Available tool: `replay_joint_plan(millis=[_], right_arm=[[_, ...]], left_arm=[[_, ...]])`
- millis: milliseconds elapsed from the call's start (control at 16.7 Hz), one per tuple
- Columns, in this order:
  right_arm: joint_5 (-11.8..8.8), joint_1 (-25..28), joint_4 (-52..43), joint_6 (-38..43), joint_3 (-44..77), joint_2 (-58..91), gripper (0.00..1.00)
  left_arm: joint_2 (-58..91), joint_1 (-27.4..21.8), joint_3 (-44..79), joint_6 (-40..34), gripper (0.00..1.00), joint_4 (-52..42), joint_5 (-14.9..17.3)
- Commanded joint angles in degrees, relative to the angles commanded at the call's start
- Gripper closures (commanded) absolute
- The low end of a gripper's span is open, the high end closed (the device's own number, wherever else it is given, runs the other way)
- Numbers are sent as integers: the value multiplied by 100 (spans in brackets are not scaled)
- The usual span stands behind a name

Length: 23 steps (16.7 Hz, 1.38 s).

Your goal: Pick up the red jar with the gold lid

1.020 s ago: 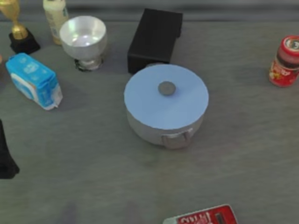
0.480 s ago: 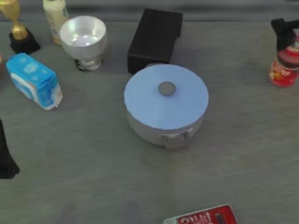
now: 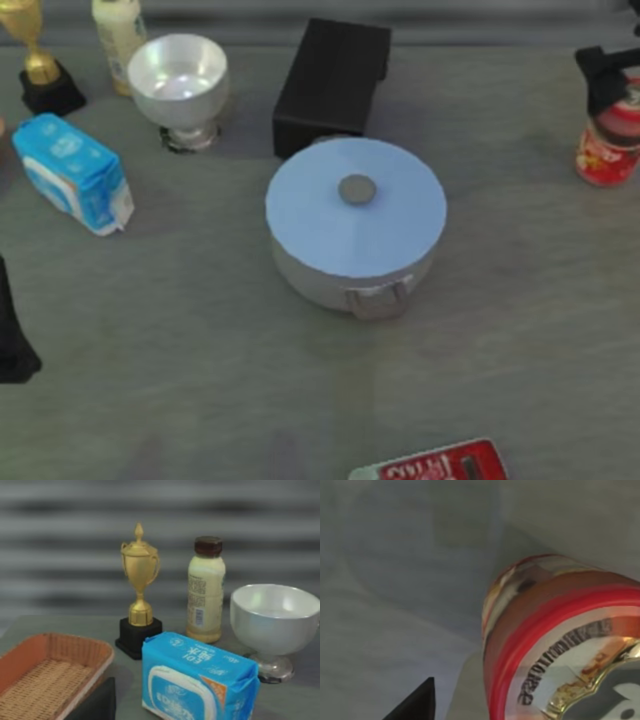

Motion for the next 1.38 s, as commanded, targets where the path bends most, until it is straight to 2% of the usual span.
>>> replay_joint_plan(millis=[360,660,1380], right_arm=[[5,52,776,36,-641,124,0],[7,57,873,42,-721,140,0],[7,57,873,42,-721,140,90]], left_arm=[[0,0,0,0,0,0,0],[0,0,0,0,0,0,0],[0,0,0,0,0,0,0]])
